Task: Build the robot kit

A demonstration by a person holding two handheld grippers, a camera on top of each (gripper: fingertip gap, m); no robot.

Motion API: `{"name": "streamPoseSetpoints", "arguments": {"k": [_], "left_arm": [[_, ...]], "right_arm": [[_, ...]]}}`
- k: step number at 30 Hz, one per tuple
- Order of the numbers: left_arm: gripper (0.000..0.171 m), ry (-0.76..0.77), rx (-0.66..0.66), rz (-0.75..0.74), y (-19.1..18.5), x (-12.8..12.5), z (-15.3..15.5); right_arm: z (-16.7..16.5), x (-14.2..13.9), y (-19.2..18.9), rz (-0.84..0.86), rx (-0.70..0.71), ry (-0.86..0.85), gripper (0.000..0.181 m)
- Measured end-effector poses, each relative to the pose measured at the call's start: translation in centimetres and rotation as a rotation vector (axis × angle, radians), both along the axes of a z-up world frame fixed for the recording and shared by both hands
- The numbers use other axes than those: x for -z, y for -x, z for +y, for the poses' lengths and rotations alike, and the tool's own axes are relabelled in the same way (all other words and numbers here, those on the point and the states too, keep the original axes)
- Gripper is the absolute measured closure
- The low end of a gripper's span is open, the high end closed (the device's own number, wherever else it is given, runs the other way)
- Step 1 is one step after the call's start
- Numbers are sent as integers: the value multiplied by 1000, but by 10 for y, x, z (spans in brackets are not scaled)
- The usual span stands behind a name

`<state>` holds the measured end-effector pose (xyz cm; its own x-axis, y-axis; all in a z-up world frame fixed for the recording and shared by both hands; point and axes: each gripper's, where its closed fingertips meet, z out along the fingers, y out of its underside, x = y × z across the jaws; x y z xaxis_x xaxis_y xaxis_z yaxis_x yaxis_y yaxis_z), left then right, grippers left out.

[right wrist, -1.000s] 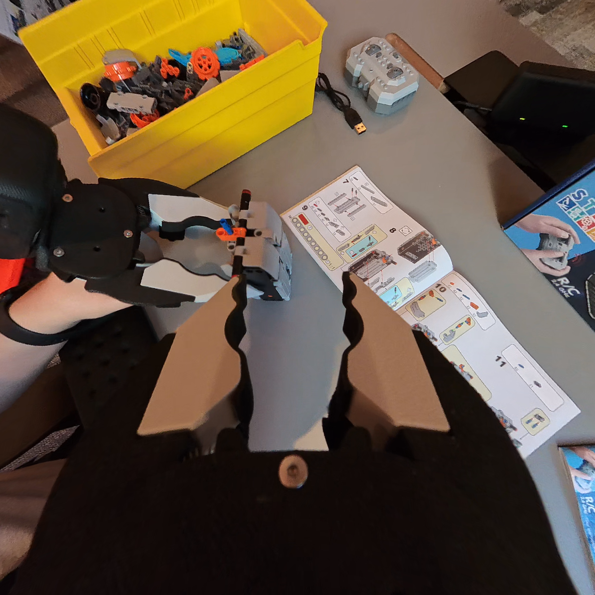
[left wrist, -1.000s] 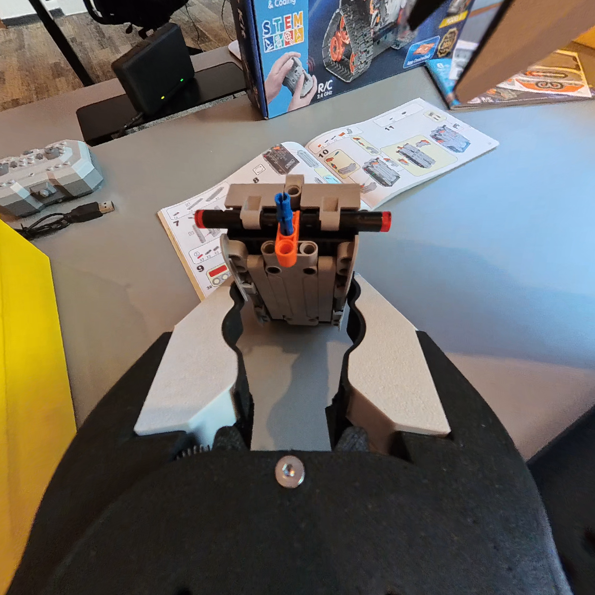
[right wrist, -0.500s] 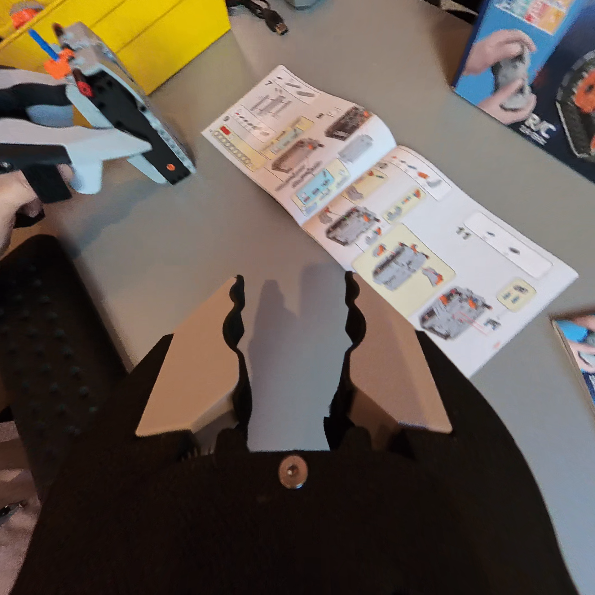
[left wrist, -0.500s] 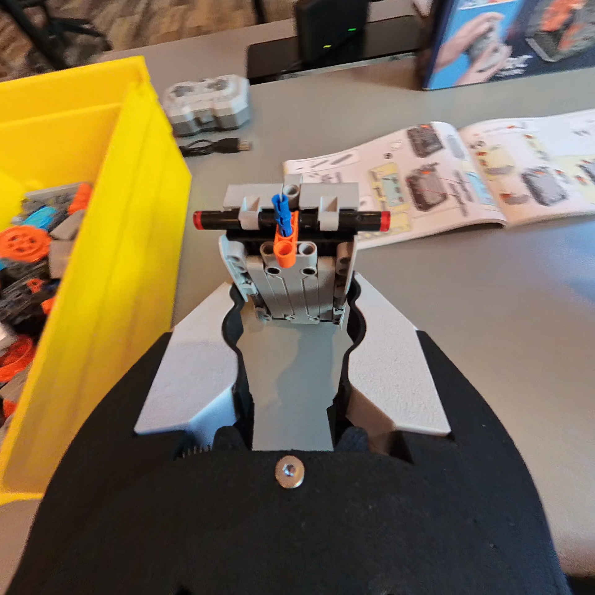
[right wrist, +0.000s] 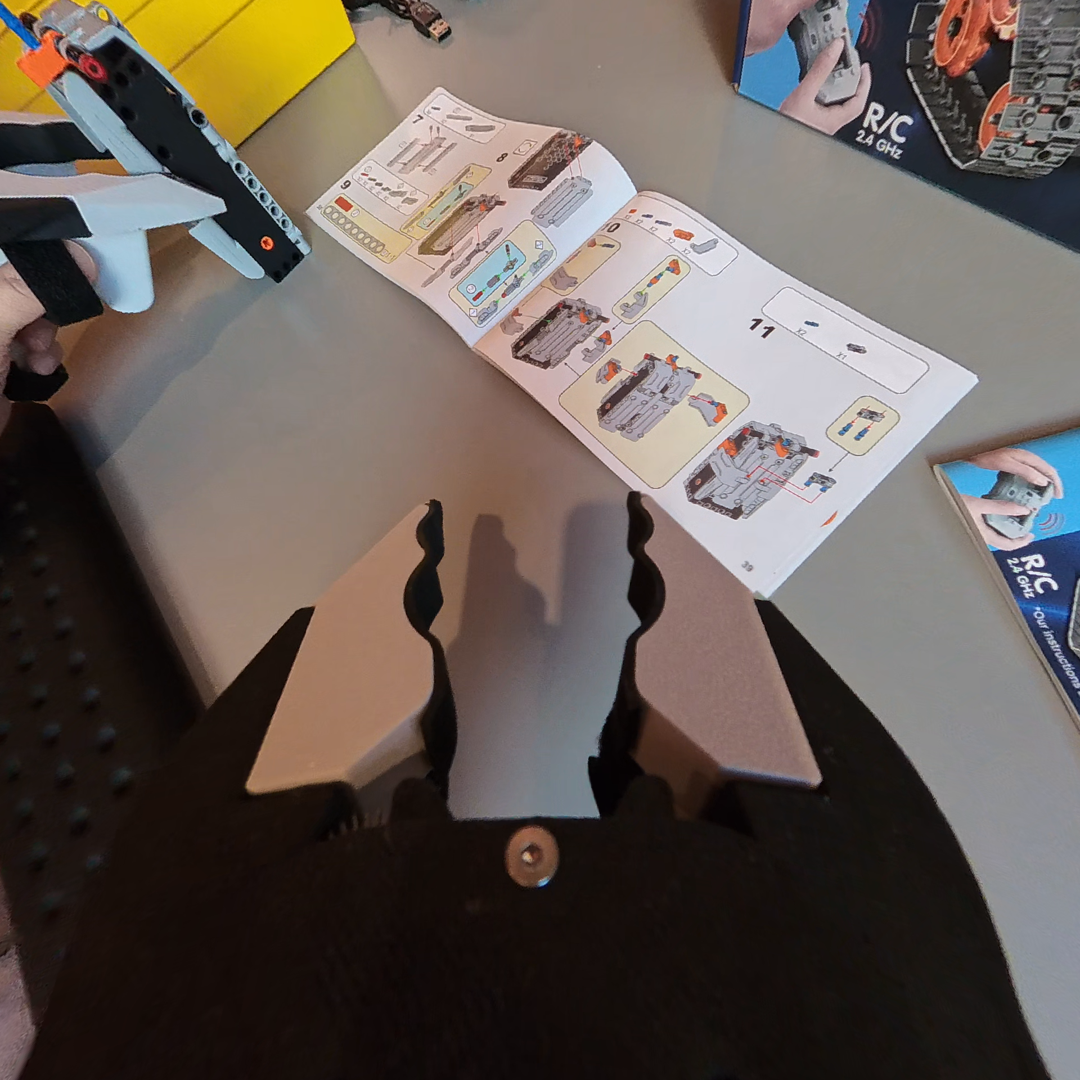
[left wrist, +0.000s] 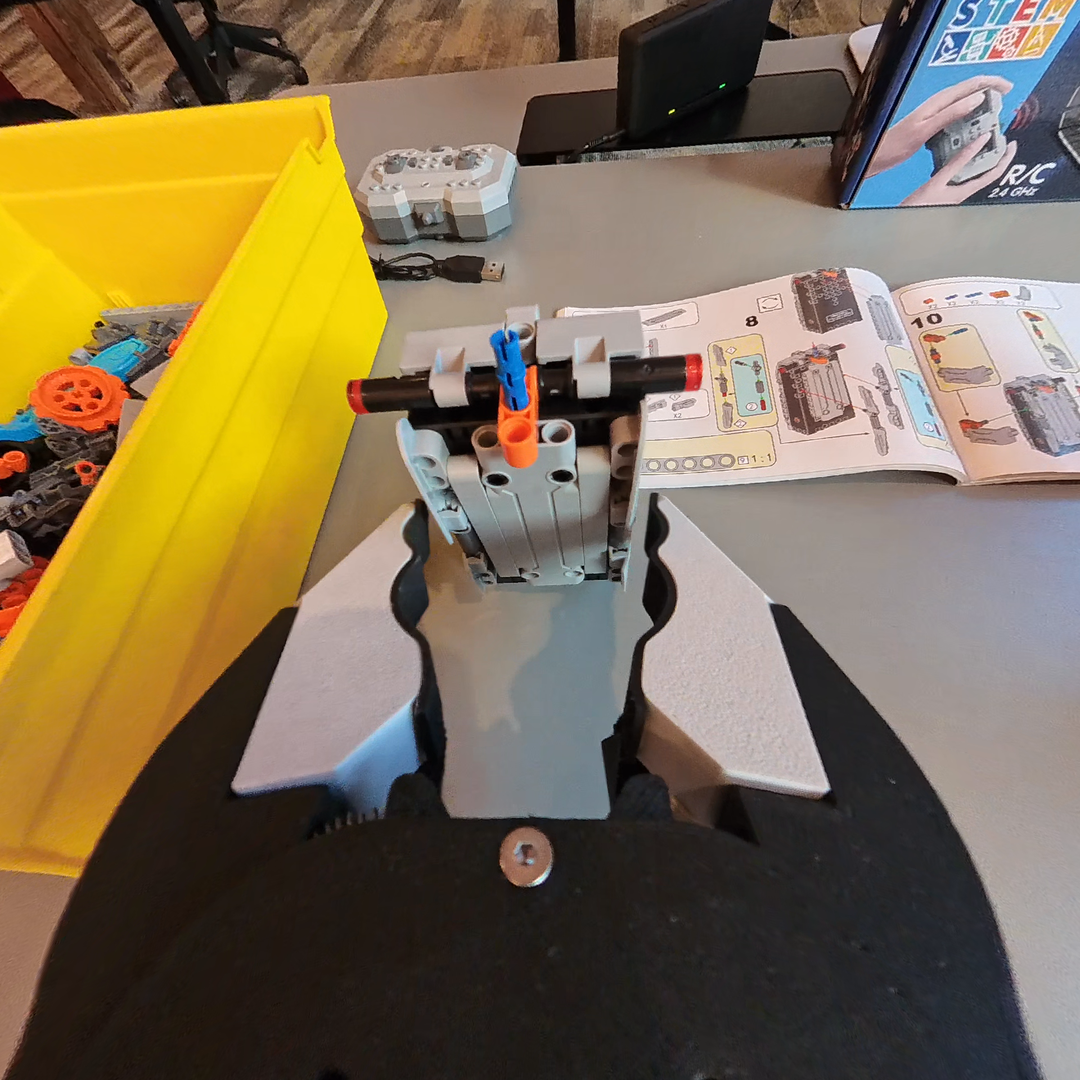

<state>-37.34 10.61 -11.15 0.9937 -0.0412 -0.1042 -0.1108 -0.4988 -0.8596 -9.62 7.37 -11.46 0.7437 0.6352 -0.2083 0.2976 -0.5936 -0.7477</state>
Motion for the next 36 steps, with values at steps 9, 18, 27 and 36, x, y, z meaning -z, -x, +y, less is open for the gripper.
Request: {"name": "streamPoseSetpoints", "arguments": {"k": [9, 18, 27, 36], "left_arm": [[73, -30, -5, 0, 1, -4, -8], [94, -234, 429, -39, -107, -55, -71], [91, -57, 1079, 73, -286, -27, -85], [91, -3, 1024, 116, -324, 9, -42]], "right_arm": [[17, 9, -28, -49, 135, -82, 109], [40, -79, -98, -122, 436, -649, 74], [43, -65, -87, -190, 358, -673, 43], [54, -109, -154, -332, 525, -823, 88]]}}
